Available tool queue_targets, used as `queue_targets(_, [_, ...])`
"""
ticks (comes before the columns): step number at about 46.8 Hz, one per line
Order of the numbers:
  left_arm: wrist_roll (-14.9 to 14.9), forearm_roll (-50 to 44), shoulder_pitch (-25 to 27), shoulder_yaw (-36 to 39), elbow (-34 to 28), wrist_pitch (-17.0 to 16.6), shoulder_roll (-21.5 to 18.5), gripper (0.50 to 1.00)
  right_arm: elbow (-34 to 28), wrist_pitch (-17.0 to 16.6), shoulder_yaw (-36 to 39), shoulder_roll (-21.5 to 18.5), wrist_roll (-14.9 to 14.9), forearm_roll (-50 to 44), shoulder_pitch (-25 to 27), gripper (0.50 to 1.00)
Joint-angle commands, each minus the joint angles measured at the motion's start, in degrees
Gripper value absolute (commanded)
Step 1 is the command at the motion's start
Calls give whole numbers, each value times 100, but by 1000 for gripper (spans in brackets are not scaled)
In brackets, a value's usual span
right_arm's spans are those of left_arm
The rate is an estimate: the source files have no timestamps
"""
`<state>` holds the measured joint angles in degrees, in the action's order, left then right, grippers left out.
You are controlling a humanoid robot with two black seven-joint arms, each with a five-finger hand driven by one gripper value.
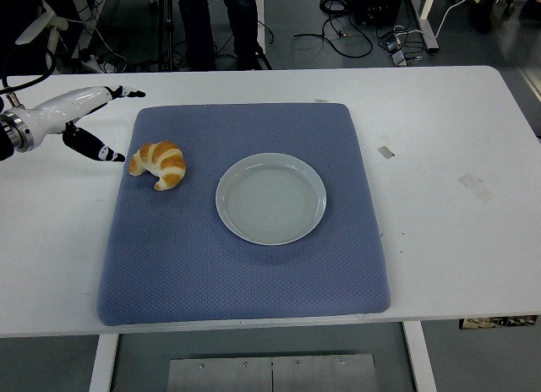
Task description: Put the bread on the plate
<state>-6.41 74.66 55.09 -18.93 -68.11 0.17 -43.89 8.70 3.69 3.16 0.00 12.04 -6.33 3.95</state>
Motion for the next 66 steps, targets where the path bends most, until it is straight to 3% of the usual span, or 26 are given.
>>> queue_targets(1, [0, 13, 2, 38, 0, 27, 29, 981, 0, 0, 0, 0, 0, 0, 0, 1000])
queue_targets(10, [0, 233, -25, 65, -27, 53, 328, 980, 0, 0, 0, 0, 0, 0, 0, 1000])
queue_targets(35, [0, 1261, -78, 73, 52, 54, 354, 919, 0, 0, 0, 0, 0, 0, 0, 1000])
queue_targets(47, [-9, 1270, -42, 73, 307, 62, 381, 918, 0, 0, 0, 0, 0, 0, 0, 1000])
queue_targets(66, [-27, 1297, -34, 82, 571, 88, 794, 918, 0, 0, 0, 0, 0, 0, 0, 1000])
